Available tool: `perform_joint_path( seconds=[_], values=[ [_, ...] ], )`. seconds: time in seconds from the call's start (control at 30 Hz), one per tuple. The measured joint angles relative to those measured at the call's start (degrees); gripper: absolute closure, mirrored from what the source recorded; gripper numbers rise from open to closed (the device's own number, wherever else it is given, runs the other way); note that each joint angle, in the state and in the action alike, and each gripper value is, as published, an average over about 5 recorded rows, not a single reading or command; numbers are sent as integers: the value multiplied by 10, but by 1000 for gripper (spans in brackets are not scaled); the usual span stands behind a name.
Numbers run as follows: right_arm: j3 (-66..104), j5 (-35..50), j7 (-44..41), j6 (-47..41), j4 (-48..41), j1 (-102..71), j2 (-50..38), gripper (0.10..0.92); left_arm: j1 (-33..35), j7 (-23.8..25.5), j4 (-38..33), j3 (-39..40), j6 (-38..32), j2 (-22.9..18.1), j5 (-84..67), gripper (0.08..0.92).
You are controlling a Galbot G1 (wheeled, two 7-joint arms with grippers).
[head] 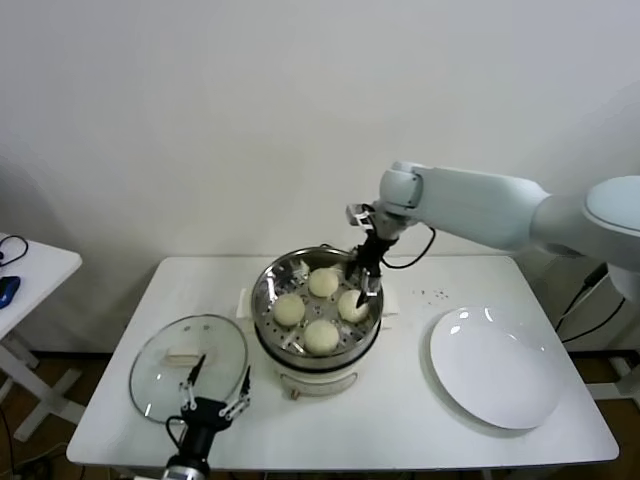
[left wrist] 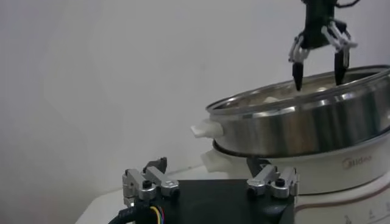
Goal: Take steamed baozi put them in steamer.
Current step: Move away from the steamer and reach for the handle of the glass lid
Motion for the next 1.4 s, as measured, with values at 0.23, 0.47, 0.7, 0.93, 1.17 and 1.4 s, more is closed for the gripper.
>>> perform_joint_path(
  seconds=[0.23,0.47,0.7,0.93,1.17,1.4],
  values=[
    [36,2,12,1,63,18,-67,203,-7,-2,3,-7,-1,3,-4,177],
    [112,-16,65,16,134,-8,-170,203,-10,-6,-1,-13,-2,7,-6,177],
    [255,-44,159,45,200,-115,-281,203,-6,-8,-11,-14,-6,7,-6,177],
    [463,-74,244,84,247,-302,-354,203,5,-11,-19,-18,-19,5,-3,177],
    [705,-105,317,129,285,-529,-360,203,14,-19,-25,-19,-23,-1,14,177],
    [929,-139,379,171,319,-742,-303,203,10,-37,-23,-24,-13,-9,69,177]
  ],
)
